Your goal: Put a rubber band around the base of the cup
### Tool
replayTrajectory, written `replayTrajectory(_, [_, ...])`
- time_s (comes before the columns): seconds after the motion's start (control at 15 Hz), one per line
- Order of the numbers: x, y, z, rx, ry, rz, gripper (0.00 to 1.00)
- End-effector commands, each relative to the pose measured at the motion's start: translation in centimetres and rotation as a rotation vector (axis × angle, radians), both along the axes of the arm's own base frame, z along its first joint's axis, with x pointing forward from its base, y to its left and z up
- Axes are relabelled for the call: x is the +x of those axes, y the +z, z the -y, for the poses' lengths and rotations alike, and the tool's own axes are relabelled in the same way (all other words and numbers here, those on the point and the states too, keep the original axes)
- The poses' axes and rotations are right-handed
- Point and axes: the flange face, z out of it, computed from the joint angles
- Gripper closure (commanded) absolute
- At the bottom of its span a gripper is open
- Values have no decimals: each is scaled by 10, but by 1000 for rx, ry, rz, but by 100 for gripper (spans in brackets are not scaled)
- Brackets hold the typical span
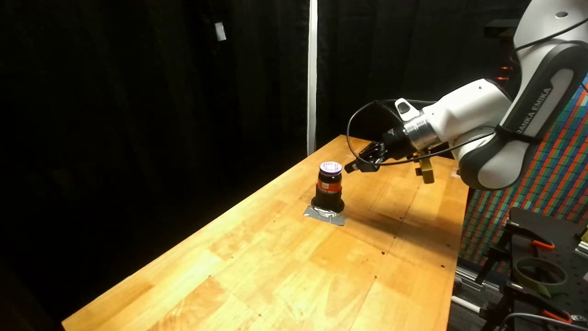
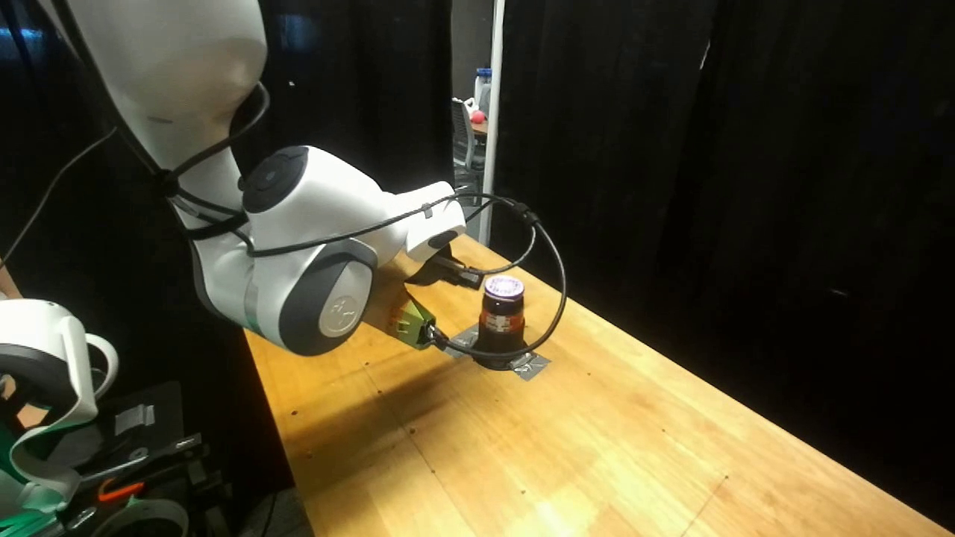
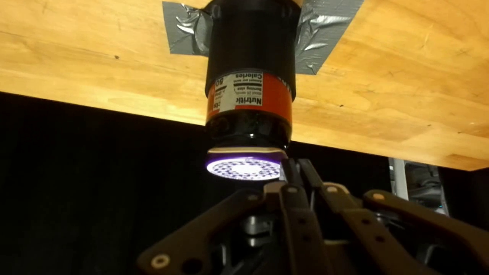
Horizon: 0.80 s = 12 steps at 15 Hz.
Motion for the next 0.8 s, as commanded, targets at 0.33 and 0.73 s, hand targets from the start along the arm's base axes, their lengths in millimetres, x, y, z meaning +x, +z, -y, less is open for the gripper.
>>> replayTrajectory(0.33, [-4,9,-5,-14,19,30,85])
replayTrajectory(0.73, [13,15,10,-104,-74,-92,69])
